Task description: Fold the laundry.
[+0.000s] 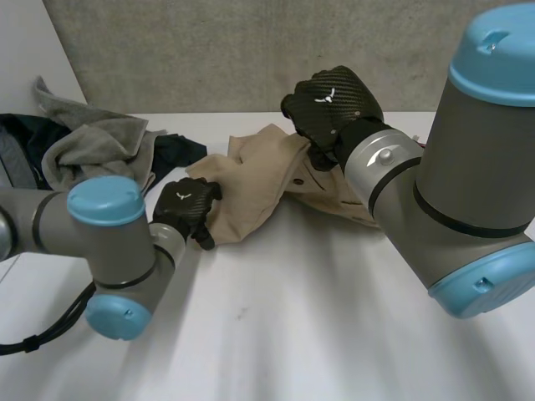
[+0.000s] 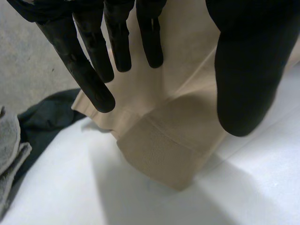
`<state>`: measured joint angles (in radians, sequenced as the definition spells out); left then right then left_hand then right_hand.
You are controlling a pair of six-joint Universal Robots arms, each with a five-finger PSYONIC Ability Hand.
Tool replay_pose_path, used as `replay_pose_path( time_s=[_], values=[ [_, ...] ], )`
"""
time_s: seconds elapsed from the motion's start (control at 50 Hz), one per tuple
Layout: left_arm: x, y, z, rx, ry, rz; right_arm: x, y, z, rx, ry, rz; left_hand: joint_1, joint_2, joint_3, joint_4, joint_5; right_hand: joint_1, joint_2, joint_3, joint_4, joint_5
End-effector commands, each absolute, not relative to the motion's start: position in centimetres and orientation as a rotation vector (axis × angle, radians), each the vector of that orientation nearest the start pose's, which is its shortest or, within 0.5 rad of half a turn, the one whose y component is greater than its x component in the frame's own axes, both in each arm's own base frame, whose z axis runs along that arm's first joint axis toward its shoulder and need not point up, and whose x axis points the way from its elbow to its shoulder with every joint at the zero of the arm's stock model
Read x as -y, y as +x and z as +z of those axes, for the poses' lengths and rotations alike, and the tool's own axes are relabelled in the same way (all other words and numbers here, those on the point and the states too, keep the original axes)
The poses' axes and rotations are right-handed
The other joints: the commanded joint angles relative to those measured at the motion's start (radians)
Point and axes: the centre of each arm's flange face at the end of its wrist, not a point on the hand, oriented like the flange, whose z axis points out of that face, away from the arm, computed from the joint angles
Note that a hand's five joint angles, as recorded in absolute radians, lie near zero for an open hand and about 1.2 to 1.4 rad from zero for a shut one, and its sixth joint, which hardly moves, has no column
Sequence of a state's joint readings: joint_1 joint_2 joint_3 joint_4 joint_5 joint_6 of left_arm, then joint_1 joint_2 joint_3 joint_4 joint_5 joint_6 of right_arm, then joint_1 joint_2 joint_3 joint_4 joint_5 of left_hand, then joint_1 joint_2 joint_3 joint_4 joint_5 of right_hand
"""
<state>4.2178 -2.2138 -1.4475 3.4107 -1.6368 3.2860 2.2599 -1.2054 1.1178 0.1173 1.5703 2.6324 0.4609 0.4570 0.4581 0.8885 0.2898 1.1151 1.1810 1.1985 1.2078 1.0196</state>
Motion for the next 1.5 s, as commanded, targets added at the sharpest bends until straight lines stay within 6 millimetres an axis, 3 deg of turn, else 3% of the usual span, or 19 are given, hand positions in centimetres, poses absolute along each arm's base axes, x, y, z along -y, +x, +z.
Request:
replay_pose_path(
  time_s=[0.02, 0.1, 0.18, 0.26, 0.34, 0.42, 0.54, 0.68, 0.76, 0.82, 0.92, 1.04, 1.06, 1.12, 1.14, 1.22, 1.3, 1.4, 1.5],
  values=[
    [30.0, -30.5, 12.7, -2.624, 0.624, -1.941, 20.6, 34.8, 32.3, -1.79, -1.151, -2.114, 0.163, 0.167, 0.166, -0.264, 0.16, 0.281, 0.215, 0.198, 0.188, 0.202],
    [29.0, -30.9, 12.3, -2.726, 0.607, -1.869, 21.1, 34.6, 32.1, -1.825, -1.129, -2.126, 0.38, 0.384, 0.383, -0.047, 0.377, 0.281, 0.215, 0.198, 0.188, 0.202],
    [28.5, -31.0, 12.3, -2.762, 0.592, -1.857, 21.3, 34.7, 31.5, -1.845, -1.133, -2.111, 0.935, 0.938, 0.937, 0.507, 0.931, 0.281, 0.215, 0.198, 0.188, 0.202],
    [28.5, -30.4, 12.8, -2.748, 0.573, -1.868, 21.5, 34.6, 31.4, -1.856, -1.132, -2.115, 0.935, 0.939, 0.938, 0.508, 0.932, 0.281, 0.215, 0.198, 0.188, 0.202],
    [28.6, -28.4, 15.2, -2.707, 0.519, -1.903, 22.1, 33.9, 30.8, -1.898, -1.143, -2.095, 0.935, 0.939, 0.938, 0.508, 0.932, 0.281, 0.215, 0.198, 0.188, 0.202],
    [28.1, -25.7, 19.7, -2.611, 0.523, -2.023, 22.8, 32.0, 29.6, -2.008, -1.23, -2.038, 0.935, 0.939, 0.938, 0.508, 0.932, 0.281, 0.215, 0.198, 0.188, 0.202],
    [25.1, -22.4, 26.1, -2.411, 0.789, -2.202, 21.2, 29.0, 27.0, -2.108, -1.565, -1.818, 0.935, 0.939, 0.938, 0.508, 0.932, 0.281, 0.215, 0.198, 0.188, 0.202],
    [20.3, -19.9, 28.6, -2.418, 1.105, -1.987, 18.8, 25.8, 24.5, -2.162, -1.914, -1.519, 0.935, 0.939, 0.938, 0.508, 0.932, 0.281, 0.215, 0.198, 0.188, 0.202],
    [19.7, -19.5, 28.3, -2.445, 1.196, -1.841, 19.3, 25.0, 23.6, -2.183, -1.998, -1.424, 0.935, 0.939, 0.938, 0.508, 0.932, 0.281, 0.215, 0.198, 0.188, 0.202],
    [20.8, -19.9, 28.0, -2.398, 1.237, -1.829, 20.6, 25.5, 22.9, -2.207, -1.963, -1.424, 0.935, 0.939, 0.938, 0.508, 0.932, 0.281, 0.215, 0.198, 0.188, 0.202],
    [25.4, -22.8, 25.8, -2.311, 1.275, -1.847, 24.2, 27.1, 22.2, -2.239, -1.819, -1.535, 0.935, 0.939, 0.938, 0.508, 0.932, 0.281, 0.215, 0.198, 0.188, 0.202],
    [31.3, -26.8, 27.0, -2.078, 1.224, -2.02, 30.5, 29.2, 24.0, -2.209, -1.607, -1.909, 0.935, 0.939, 0.938, 0.508, 0.932, 0.281, 0.215, 0.198, 0.188, 0.202],
    [33.1, -27.5, 28.6, -1.981, 1.165, -2.112, 32.4, 29.7, 25.4, -2.174, -1.515, -2.069, 0.935, 0.939, 0.938, 0.508, 0.932, 0.281, 0.215, 0.198, 0.188, 0.202],
    [35.2, -28.2, 32.6, -1.79, 1.051, -2.299, 34.7, 30.5, 28.2, -2.064, -1.362, -2.327, 0.935, 0.939, 0.938, 0.508, 0.932, 0.281, 0.215, 0.198, 0.188, 0.202],
    [36.0, -28.6, 35.6, -1.644, 0.969, -2.434, 36.0, 30.9, 30.6, -1.94, -1.231, -2.517, 0.935, 0.939, 0.938, 0.508, 0.932, 0.281, 0.215, 0.198, 0.188, 0.202],
    [37.0, -28.7, 42.5, -1.236, 0.719, -2.763, 37.5, 31.7, 35.5, -1.575, -0.939, -2.853, 0.935, 0.939, 0.938, 0.508, 0.932, 0.281, 0.215, 0.198, 0.188, 0.202],
    [37.2, -28.2, 46.1, -0.973, 0.558, -2.925, 37.4, 32.0, 39.2, -1.208, -0.742, -3.065, 0.935, 0.939, 0.938, 0.508, 0.932, 0.281, 0.215, 0.198, 0.188, 0.202],
    [37.7, -27.8, 45.3, -1.03, 0.553, -2.909, 37.2, 32.3, 39.9, -1.133, -0.741, -3.088, 0.935, 0.939, 0.938, 0.508, 0.932, 0.281, 0.215, 0.198, 0.188, 0.202],
    [38.3, -27.6, 41.7, -1.247, 0.592, -2.813, 37.6, 32.8, 38.0, -1.22, -0.844, -3.011, 0.935, 0.939, 0.938, 0.508, 0.932, 0.281, 0.215, 0.198, 0.188, 0.202]
  ],
)
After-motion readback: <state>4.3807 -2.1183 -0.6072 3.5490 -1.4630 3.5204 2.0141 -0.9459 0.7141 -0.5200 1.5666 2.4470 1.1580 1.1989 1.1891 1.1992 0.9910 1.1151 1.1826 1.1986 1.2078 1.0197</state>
